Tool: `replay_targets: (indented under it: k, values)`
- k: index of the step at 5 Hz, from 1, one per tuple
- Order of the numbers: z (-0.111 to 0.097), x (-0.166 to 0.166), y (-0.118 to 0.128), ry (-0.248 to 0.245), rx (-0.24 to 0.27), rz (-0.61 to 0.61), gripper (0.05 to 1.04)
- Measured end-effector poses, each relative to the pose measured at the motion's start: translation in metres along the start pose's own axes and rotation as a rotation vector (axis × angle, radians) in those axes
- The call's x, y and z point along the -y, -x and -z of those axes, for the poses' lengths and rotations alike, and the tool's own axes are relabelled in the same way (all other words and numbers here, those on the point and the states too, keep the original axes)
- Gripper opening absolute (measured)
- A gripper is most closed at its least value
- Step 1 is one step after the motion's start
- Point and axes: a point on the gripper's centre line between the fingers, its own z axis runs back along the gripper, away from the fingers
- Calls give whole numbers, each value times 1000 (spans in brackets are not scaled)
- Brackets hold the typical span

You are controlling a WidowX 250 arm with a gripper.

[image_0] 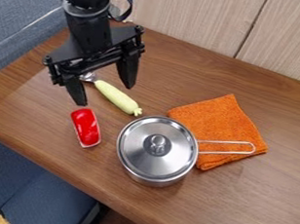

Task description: Move the yellow spoon to the top left side of the table

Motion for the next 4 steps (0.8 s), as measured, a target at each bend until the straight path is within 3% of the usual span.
replay_targets:
  k: [1,2,3,4]
  values:
    - [5,-2,2,-21,-21,-11,1001]
    - [11,6,1,-67,-80,-139,1001]
    - [22,12,-12,-81,-108,-249,1001]
    - [37,16,-26,-105,-90,-347,1001]
